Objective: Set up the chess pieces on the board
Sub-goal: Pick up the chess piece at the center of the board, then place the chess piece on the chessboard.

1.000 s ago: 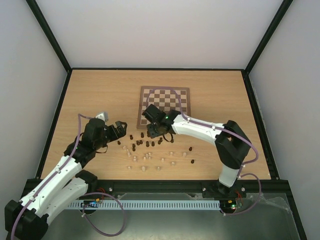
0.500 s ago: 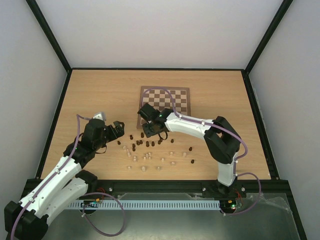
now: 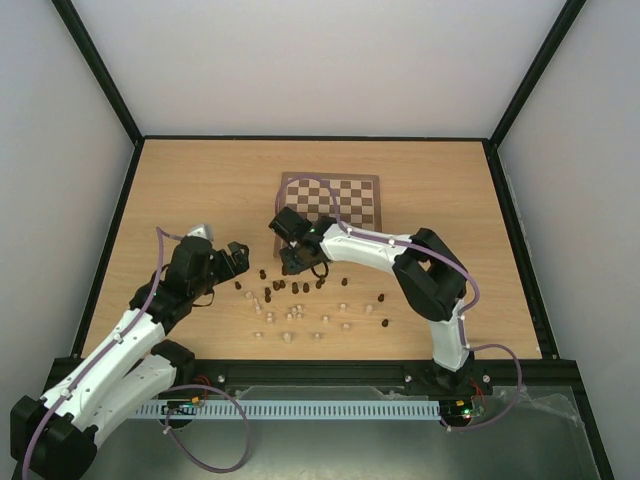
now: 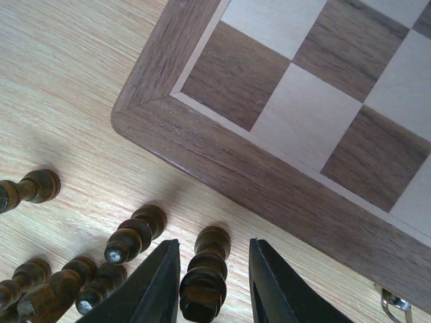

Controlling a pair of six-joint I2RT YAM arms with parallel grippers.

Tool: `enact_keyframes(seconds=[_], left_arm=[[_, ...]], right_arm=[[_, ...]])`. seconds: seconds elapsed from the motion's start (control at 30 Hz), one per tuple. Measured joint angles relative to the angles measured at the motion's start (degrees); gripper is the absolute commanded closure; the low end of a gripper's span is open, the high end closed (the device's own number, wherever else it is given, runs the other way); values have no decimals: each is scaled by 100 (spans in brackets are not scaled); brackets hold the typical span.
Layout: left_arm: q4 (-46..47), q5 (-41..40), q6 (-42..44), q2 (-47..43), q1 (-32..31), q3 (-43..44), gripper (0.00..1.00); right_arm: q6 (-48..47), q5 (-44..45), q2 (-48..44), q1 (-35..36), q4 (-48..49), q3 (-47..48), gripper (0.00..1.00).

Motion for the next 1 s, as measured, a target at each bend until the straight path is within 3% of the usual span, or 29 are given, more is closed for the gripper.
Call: enact_keyframes(seconds=[0.23, 0.57, 1.0], left_arm=[[4, 0, 4, -2, 0, -2, 1], [35, 0, 70, 31, 0, -2, 1], [153, 4, 138, 186, 0, -2, 0]], right_arm=[[28, -13, 17, 0, -37, 11, 93], [44, 374, -201, -146, -378, 197, 94], [42, 483, -538, -1294, -428, 144, 94]])
